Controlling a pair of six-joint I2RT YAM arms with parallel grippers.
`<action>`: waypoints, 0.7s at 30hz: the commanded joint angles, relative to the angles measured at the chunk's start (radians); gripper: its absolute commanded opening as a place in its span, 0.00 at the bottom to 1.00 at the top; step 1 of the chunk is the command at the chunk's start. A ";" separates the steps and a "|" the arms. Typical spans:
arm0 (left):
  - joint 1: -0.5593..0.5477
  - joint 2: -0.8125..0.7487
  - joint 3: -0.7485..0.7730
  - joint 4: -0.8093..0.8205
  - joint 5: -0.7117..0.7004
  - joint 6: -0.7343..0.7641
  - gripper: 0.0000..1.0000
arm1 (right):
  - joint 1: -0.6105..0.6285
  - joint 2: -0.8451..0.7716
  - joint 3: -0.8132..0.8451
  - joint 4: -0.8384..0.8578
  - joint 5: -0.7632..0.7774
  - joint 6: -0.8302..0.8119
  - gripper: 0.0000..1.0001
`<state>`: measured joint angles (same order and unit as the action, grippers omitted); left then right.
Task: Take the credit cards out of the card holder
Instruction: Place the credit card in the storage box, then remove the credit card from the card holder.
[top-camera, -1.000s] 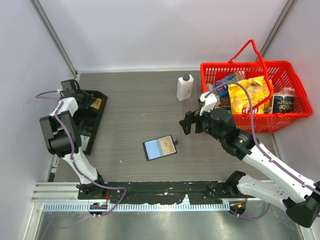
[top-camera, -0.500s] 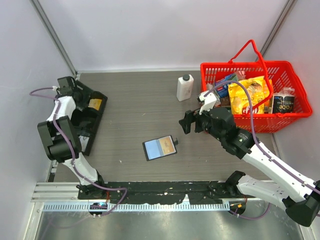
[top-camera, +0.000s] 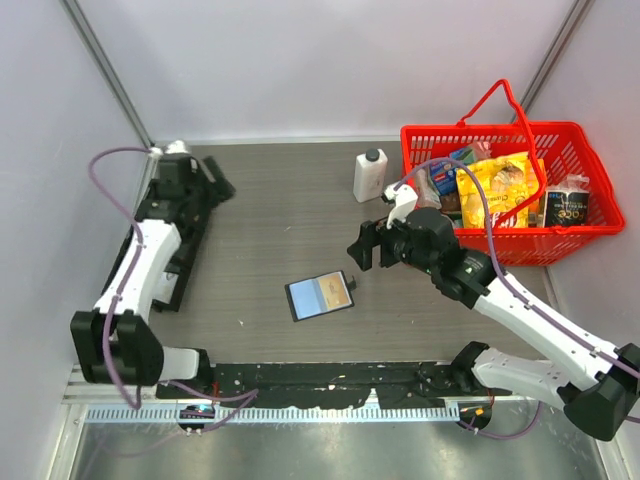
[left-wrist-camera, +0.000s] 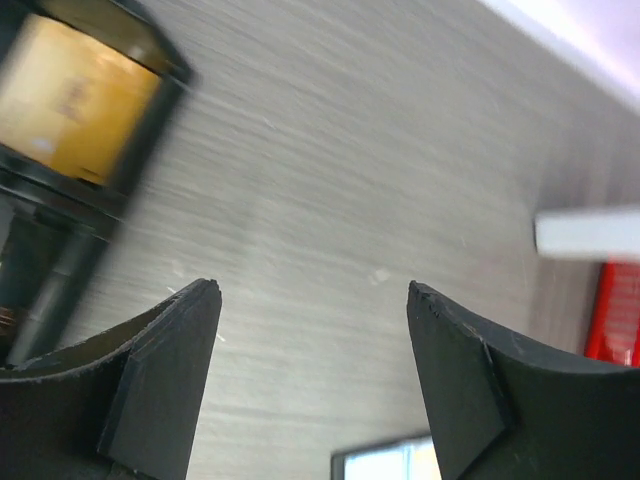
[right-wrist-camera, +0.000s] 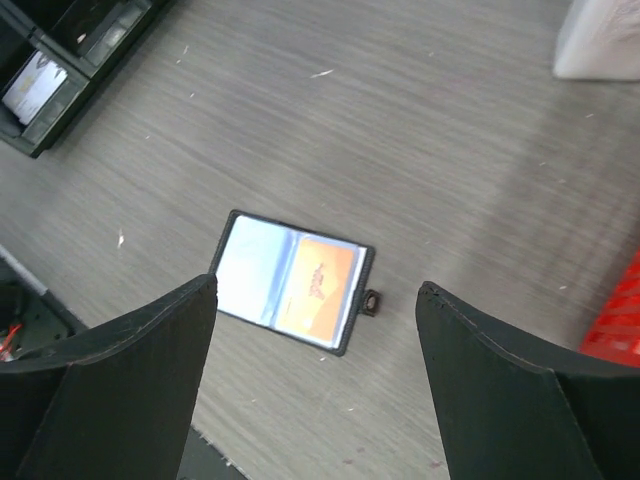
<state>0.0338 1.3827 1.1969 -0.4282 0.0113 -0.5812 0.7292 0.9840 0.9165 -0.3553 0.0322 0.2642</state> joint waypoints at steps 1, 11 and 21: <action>-0.219 -0.114 -0.095 -0.055 -0.112 0.060 0.78 | -0.002 0.030 0.007 0.048 -0.106 0.079 0.83; -0.598 -0.198 -0.269 -0.026 -0.163 -0.109 0.74 | 0.038 0.154 -0.085 0.170 -0.189 0.179 0.73; -0.739 -0.077 -0.332 0.108 -0.083 -0.181 0.57 | 0.147 0.355 -0.094 0.196 -0.077 0.251 0.60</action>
<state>-0.6838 1.2533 0.8772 -0.4084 -0.1017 -0.7277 0.8482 1.2854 0.8242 -0.2115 -0.1097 0.4683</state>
